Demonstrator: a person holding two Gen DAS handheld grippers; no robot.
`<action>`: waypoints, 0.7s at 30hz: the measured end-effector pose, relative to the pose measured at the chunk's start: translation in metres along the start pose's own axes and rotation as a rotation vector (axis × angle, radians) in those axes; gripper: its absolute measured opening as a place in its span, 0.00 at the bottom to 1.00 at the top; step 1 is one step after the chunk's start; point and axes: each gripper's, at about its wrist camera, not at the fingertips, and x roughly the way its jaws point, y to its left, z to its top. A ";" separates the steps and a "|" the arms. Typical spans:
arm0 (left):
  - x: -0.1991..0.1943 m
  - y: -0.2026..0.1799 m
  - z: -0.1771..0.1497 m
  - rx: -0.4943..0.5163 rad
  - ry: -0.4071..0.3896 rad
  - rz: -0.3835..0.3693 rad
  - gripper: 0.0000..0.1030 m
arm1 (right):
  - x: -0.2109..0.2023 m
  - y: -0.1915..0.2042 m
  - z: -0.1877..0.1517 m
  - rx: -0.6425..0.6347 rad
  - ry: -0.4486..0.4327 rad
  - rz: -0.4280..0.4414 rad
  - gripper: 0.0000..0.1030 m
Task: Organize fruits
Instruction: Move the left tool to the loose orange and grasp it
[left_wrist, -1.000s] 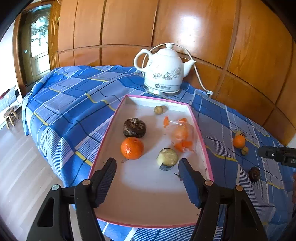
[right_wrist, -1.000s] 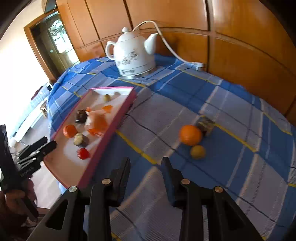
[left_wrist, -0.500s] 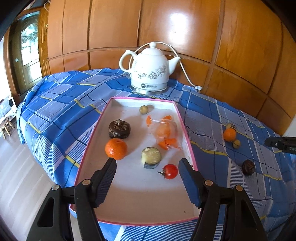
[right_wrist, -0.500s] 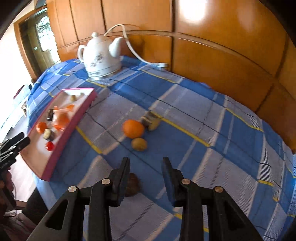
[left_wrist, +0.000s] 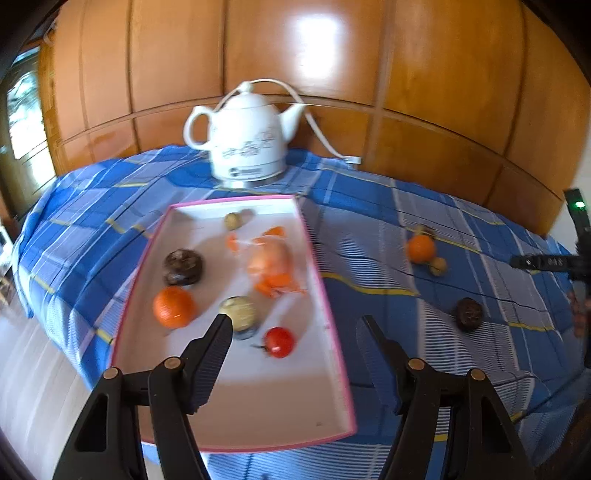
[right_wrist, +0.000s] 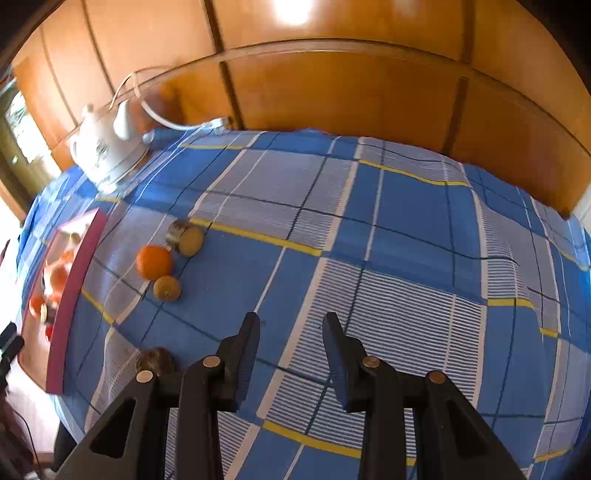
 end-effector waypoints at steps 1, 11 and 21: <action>0.001 -0.004 0.002 0.008 0.003 -0.014 0.68 | -0.001 -0.002 0.000 0.011 0.000 0.004 0.34; 0.021 -0.051 0.018 0.086 0.072 -0.151 0.68 | -0.003 -0.002 0.002 0.026 0.000 0.004 0.34; 0.059 -0.085 0.050 0.080 0.136 -0.249 0.64 | -0.005 -0.003 0.003 0.043 0.006 0.027 0.34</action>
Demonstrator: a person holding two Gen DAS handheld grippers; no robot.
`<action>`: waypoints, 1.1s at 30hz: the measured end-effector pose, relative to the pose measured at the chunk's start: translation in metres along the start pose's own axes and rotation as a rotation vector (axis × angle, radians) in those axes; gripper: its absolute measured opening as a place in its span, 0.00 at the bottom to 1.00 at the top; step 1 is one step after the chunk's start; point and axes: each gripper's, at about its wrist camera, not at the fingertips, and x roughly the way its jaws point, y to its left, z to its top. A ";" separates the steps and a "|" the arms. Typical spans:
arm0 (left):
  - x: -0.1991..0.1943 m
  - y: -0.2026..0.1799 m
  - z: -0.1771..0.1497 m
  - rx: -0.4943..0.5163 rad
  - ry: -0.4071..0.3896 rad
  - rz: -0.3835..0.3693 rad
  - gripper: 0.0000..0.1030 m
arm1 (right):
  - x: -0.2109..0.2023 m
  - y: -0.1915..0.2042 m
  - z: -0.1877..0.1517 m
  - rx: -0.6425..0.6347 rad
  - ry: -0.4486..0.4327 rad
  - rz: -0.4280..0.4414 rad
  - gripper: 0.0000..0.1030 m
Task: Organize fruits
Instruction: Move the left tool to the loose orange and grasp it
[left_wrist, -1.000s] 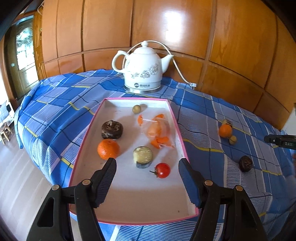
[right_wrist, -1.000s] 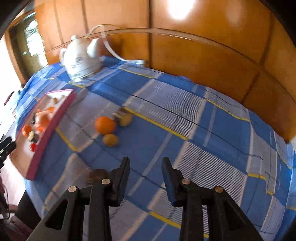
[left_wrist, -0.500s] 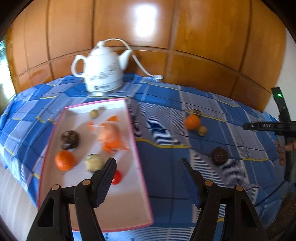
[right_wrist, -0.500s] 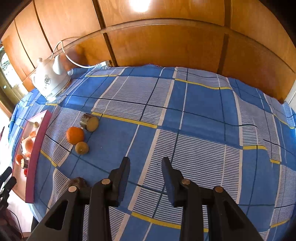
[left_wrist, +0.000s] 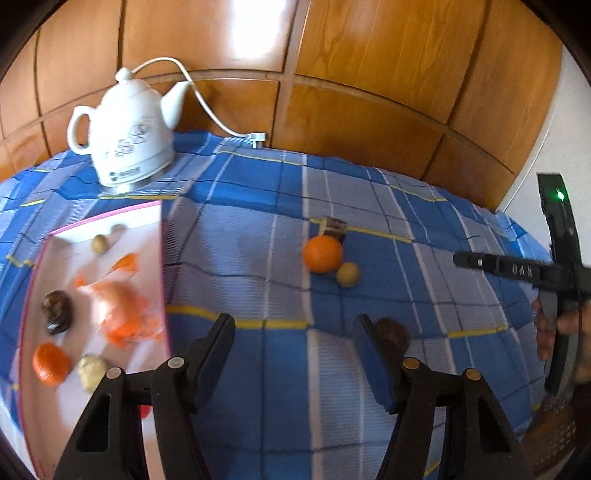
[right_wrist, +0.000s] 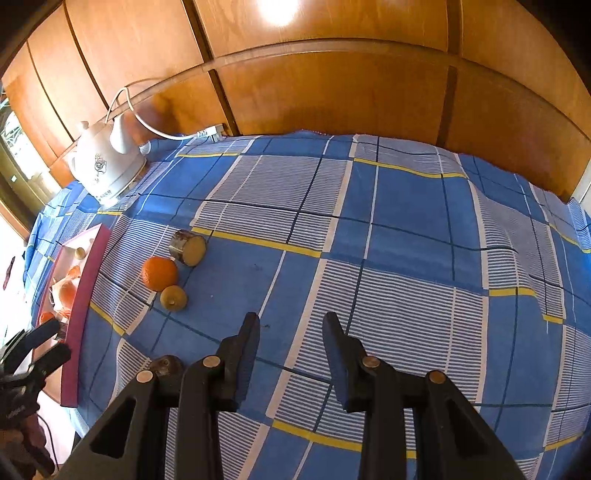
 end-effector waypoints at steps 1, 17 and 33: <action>0.004 -0.001 0.005 -0.002 0.004 -0.010 0.64 | 0.000 0.000 0.000 0.000 -0.001 0.003 0.34; 0.107 -0.013 0.059 -0.101 0.138 -0.095 0.61 | 0.003 0.006 0.003 -0.021 0.006 0.012 0.34; 0.075 -0.001 0.025 -0.081 0.075 -0.107 0.40 | 0.006 0.014 -0.001 -0.069 0.023 -0.002 0.35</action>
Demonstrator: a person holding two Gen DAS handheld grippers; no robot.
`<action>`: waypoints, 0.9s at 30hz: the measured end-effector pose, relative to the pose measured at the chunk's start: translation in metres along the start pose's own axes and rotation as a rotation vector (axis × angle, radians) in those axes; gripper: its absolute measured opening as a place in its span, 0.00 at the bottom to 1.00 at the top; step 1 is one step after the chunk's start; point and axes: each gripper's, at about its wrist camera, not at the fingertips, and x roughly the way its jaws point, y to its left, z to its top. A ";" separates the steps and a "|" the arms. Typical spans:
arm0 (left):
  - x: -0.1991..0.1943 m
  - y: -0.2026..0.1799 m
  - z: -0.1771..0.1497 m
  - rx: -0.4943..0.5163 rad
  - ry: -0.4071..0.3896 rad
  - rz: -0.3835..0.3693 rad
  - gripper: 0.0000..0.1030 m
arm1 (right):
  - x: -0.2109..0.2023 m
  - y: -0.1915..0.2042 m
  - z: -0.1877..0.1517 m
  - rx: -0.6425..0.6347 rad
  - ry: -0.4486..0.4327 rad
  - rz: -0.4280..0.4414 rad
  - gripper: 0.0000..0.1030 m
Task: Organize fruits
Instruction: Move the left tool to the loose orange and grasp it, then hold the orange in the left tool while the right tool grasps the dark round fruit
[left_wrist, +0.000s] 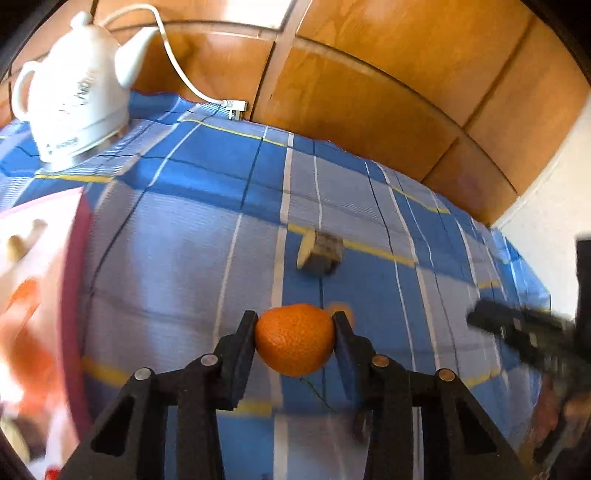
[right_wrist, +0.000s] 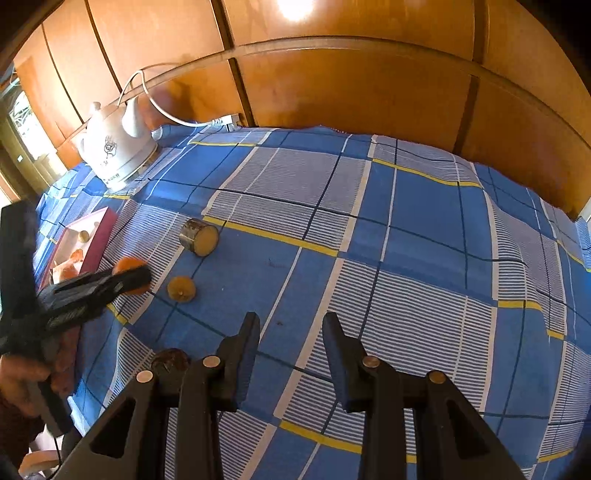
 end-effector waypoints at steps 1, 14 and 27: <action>-0.006 0.000 -0.008 0.012 -0.006 0.008 0.40 | 0.001 0.000 0.000 -0.003 0.003 -0.003 0.35; -0.032 -0.008 -0.095 0.125 -0.055 0.092 0.40 | 0.007 0.011 -0.008 -0.010 0.038 0.142 0.34; -0.033 -0.004 -0.099 0.110 -0.069 0.075 0.40 | 0.030 0.083 -0.039 -0.262 0.163 0.319 0.65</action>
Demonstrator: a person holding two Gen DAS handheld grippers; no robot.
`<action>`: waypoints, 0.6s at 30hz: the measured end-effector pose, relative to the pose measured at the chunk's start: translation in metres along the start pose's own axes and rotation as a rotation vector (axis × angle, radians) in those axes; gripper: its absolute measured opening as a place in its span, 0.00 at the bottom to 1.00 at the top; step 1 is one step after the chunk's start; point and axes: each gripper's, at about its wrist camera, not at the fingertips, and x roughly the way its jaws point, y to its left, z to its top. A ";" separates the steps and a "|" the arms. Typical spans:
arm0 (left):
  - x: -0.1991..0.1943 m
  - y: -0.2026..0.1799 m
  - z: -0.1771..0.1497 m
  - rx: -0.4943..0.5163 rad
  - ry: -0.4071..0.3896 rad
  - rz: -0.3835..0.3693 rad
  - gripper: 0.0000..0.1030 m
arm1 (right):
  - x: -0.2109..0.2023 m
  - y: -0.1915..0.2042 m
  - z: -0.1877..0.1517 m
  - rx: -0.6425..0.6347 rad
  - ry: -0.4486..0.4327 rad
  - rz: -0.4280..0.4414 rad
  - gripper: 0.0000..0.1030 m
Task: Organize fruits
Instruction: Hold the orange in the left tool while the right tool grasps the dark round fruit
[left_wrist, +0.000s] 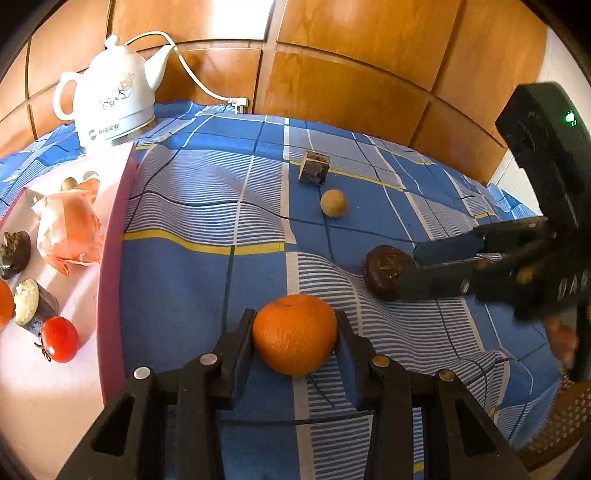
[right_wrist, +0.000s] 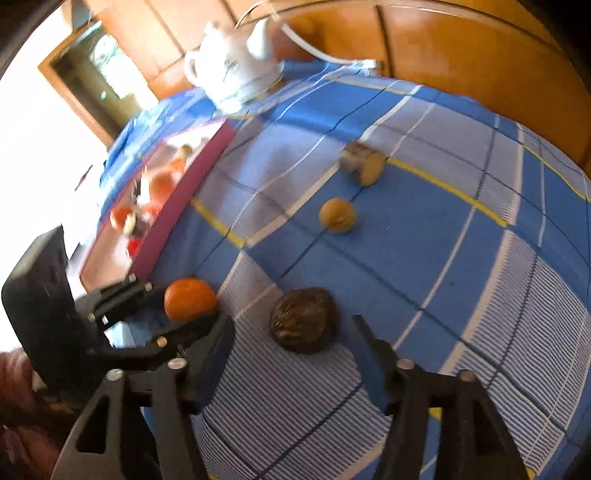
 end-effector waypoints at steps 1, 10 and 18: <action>0.000 0.000 0.000 0.001 0.000 0.001 0.40 | 0.003 0.002 -0.001 -0.013 0.009 -0.013 0.65; -0.001 -0.003 -0.002 0.013 -0.008 0.015 0.40 | 0.019 0.011 -0.004 -0.082 0.023 -0.072 0.65; 0.000 0.000 -0.001 -0.005 -0.005 0.001 0.41 | 0.022 0.003 -0.006 -0.069 0.006 -0.180 0.46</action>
